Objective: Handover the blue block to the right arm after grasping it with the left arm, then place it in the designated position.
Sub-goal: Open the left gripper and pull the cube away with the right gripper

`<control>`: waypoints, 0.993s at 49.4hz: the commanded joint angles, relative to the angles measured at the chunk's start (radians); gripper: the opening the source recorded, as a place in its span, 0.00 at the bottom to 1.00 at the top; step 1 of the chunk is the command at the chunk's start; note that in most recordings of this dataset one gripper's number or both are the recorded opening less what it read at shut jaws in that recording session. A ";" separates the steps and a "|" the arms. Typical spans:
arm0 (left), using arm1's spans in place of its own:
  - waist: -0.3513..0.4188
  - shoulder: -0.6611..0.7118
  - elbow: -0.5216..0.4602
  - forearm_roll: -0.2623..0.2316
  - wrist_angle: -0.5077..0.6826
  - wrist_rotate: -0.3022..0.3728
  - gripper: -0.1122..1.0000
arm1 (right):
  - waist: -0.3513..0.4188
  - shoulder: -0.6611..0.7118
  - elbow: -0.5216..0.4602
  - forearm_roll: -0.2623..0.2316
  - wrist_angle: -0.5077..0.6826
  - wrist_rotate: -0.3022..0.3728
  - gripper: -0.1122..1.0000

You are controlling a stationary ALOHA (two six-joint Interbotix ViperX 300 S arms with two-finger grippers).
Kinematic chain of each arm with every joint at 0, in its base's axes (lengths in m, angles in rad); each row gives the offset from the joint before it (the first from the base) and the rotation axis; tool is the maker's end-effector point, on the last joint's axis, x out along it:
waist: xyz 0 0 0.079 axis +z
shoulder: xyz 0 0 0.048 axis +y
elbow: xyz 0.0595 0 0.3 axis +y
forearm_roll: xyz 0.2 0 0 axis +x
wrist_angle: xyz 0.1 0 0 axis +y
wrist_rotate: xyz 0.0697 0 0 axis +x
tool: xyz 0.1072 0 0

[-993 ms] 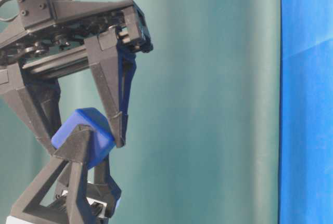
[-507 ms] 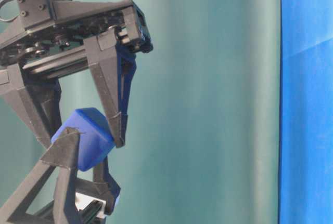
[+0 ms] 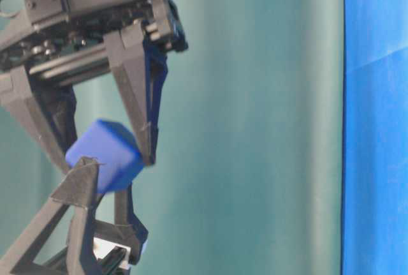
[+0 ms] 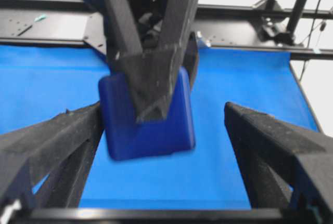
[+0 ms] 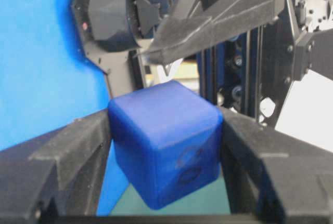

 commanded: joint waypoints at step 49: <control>0.000 -0.063 0.028 -0.002 -0.005 0.002 0.94 | 0.037 -0.276 0.172 0.017 0.118 0.017 0.57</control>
